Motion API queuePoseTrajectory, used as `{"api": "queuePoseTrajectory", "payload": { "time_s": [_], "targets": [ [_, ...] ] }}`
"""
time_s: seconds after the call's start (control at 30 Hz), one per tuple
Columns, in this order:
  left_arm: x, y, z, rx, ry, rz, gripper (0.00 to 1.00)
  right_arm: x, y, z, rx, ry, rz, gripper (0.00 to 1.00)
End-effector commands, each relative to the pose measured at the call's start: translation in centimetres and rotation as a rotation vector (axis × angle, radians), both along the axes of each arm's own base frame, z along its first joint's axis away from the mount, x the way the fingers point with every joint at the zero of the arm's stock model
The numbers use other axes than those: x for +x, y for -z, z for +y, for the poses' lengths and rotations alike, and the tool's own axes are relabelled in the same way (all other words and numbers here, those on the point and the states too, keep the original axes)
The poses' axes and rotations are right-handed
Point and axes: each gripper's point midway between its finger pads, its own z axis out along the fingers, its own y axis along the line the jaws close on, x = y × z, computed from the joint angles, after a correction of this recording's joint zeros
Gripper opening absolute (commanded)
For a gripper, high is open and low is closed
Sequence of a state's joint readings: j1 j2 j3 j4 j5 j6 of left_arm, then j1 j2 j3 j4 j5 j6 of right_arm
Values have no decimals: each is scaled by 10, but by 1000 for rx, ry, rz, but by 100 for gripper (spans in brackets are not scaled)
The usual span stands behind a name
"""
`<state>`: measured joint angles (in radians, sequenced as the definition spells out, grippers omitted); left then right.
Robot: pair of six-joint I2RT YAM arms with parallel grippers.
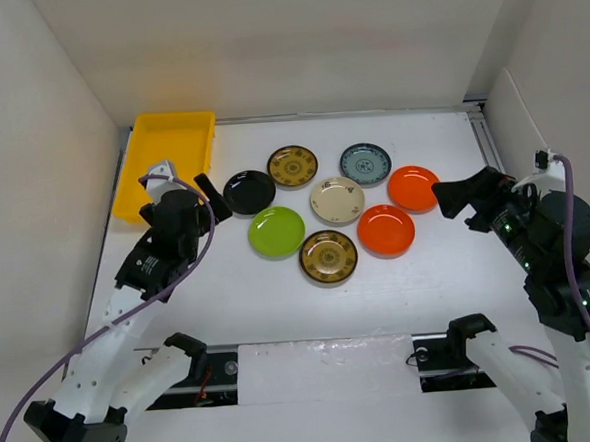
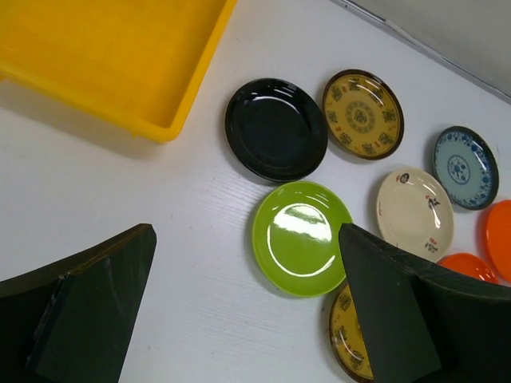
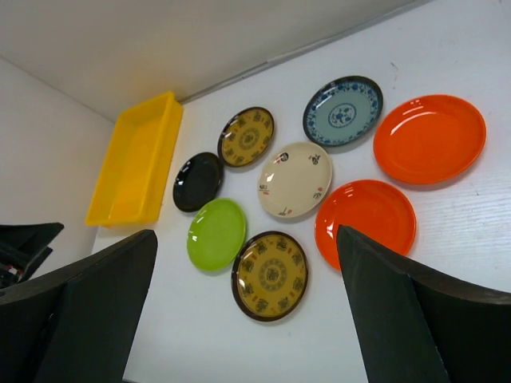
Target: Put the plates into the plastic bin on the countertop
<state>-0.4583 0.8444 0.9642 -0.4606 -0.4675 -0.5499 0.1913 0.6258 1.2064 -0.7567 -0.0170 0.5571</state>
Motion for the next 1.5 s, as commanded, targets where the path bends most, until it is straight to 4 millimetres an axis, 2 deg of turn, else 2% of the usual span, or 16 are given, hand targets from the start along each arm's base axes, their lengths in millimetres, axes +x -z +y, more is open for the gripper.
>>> {"api": "queuePoseTrajectory", "payload": {
  "time_s": [0.0, 0.03, 0.13, 0.17, 0.23, 0.27, 0.33, 0.37, 0.43, 0.57, 0.77, 0.87, 1.1, 1.27, 1.37, 1.47],
  "targets": [
    [1, -17, -13, -97, 25, -19, 100, -4, -18, -3, 22, 19, -75, 100],
    [-1, -16, -24, -142, 64, -7, 100, -4, -18, -3, 22, 19, -75, 100],
    [2, 23, -51, -279, 101, 81, 100, -4, -17, 2, 27, -13, -77, 100],
    [-1, 50, -57, -296, 110, 136, 100, -5, -21, 8, 34, -46, -91, 100],
    [7, 68, -73, -370, 128, 147, 100, -2, -12, 17, 45, -89, -65, 100],
    [2, 91, -80, -388, 151, 194, 100, -5, -15, 24, 52, -133, -75, 100],
    [9, 103, -89, -417, 176, 188, 100, -3, -11, 30, 55, -166, -62, 100],
    [9, 120, -90, -417, 163, 217, 100, -3, -6, 34, 57, -186, -49, 100],
    [8, 131, -89, -406, 155, 246, 100, -3, -6, 34, 57, -186, -49, 100],
    [5, 135, -88, -402, 153, 256, 100, -4, -5, 30, 54, -166, -49, 100],
    [4, 128, -80, -381, 142, 216, 100, -2, -5, 27, 51, -146, -50, 100],
    [2, 136, -76, -367, 114, 242, 100, -4, -5, 30, 54, -166, -49, 100],
    [0, 171, -67, -334, 45, 316, 100, -1, -3, 37, 68, -201, -47, 100],
    [10, 197, -74, -341, 51, 337, 100, 1, 0, 40, 78, -212, -45, 100],
    [11, 221, -73, -342, 44, 388, 91, 2, -2, 40, 79, -212, -54, 100],
    [20, 228, -79, -367, 49, 395, 79, 1, -2, 42, 89, -220, -51, 100]
  ]
}}
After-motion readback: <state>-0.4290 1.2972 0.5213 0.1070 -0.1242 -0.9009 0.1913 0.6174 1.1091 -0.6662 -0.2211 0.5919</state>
